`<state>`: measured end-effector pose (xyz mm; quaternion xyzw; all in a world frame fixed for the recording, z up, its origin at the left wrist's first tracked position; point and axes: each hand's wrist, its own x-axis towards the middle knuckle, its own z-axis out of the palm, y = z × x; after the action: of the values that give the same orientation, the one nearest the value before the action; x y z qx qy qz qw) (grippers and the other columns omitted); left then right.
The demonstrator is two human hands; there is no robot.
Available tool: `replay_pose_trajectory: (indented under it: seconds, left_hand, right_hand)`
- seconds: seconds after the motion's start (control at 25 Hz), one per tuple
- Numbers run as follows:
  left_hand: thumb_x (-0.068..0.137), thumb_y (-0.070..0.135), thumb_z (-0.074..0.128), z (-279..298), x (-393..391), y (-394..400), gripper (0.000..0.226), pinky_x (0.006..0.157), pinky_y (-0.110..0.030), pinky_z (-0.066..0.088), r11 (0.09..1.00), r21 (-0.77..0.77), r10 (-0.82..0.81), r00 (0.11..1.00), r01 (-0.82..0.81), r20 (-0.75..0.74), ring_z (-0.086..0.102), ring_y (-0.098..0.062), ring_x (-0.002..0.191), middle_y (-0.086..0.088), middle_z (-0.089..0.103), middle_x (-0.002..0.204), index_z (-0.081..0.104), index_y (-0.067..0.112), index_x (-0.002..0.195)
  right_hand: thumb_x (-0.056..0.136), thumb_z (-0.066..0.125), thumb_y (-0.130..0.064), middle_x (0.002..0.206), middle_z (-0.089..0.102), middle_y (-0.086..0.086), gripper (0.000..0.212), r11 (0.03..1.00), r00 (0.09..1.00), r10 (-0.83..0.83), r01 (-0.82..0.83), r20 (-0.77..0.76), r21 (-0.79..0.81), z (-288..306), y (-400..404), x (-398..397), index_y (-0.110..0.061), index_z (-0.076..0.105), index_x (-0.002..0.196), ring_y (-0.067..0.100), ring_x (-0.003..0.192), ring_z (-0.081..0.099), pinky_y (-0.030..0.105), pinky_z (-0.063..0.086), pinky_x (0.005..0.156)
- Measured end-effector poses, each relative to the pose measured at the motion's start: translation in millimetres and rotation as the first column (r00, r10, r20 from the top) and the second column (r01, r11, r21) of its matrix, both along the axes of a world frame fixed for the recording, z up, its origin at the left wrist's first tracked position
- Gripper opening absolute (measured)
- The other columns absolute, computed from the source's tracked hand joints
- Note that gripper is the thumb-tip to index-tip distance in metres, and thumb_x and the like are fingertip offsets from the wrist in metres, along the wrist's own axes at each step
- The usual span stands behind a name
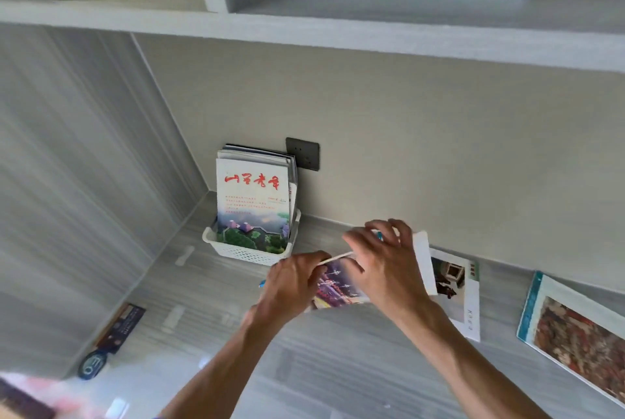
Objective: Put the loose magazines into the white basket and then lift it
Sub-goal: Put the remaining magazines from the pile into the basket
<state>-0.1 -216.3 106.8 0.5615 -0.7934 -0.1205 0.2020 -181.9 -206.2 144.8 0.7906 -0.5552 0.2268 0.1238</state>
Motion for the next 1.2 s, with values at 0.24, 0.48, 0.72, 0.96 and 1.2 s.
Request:
replay_pose_trajectory:
  seconds: [0.24, 0.48, 0.72, 0.96, 1.2]
  left_hand:
    - [0.092, 0.018, 0.057, -2, 109, -26, 0.017, 0.067, -0.024, 0.053, 0.980, 0.129, -0.037, 0.777, 0.151, -0.629, 0.068, -0.004, 0.080, 0.008, 0.075, 0.086, 0.070, 0.027, 0.100]
    - [0.087, 0.022, 0.062, -34, 172, -44, 0.019, 0.065, -0.027, 0.057, 0.953, 0.287, 0.201, 0.503, 0.098, -0.841, 0.074, -0.022, 0.084, -0.004, 0.076, 0.095, 0.069, 0.021, 0.105]
    - [0.084, 0.030, 0.063, -19, 224, -128, 0.017, 0.064, -0.036, 0.057, 0.931, 0.174, 0.338, 0.579, -0.321, -0.742, 0.071, -0.024, 0.078, -0.009, 0.074, 0.090, 0.071, 0.023, 0.098]
    - [0.095, 0.016, 0.053, -38, 248, -189, 0.018, 0.076, -0.039, 0.052, 0.860, 0.399, 0.506, 0.643, -0.320, -0.575, 0.069, -0.030, 0.091, -0.011, 0.073, 0.099, 0.068, 0.010, 0.100]
    - [0.095, 0.022, 0.054, -58, 259, -190, 0.007, 0.071, -0.034, 0.054, 0.839, 0.390, 0.544, 0.575, -0.379, -0.611, 0.067, -0.024, 0.088, -0.005, 0.071, 0.102, 0.060, 0.024, 0.096]
  right_hand:
    - [0.071, 0.083, -0.024, 0.147, 0.041, 0.003, 0.093, 0.827, 0.168, -0.562, 0.092, 0.810, 0.555, -31, -23, 7, -0.035, 0.024, 0.143, 0.026, 0.125, 0.051, 0.048, 0.046, 0.099]
    - [0.080, 0.073, -0.023, 0.081, 0.076, 0.006, 0.028, 0.693, 0.085, -0.650, -0.343, 0.755, 0.634, -56, -53, 75, -0.017, 0.071, 0.107, 0.018, 0.066, 0.069, 0.026, 0.049, 0.053]
    - [0.089, 0.066, -0.015, 0.084, 0.078, -0.008, 0.017, 0.841, 0.074, -0.479, -0.247, 0.875, 0.481, -36, -132, 157, -0.029, 0.075, 0.090, 0.009, 0.071, 0.073, 0.018, 0.055, 0.056]
    - [0.094, 0.055, -0.027, 0.081, 0.071, -0.005, 0.016, 0.795, 0.450, -0.551, 0.028, 0.703, 0.606, -55, -177, 192, -0.026, 0.070, 0.091, 0.013, 0.069, 0.064, 0.027, 0.047, 0.060]
    - [0.093, 0.057, -0.030, 0.075, 0.070, -0.019, 0.016, 0.754, 0.327, -0.607, -0.053, 0.724, 0.655, -67, -193, 206, -0.036, 0.072, 0.089, 0.019, 0.076, 0.073, 0.045, 0.059, 0.076]
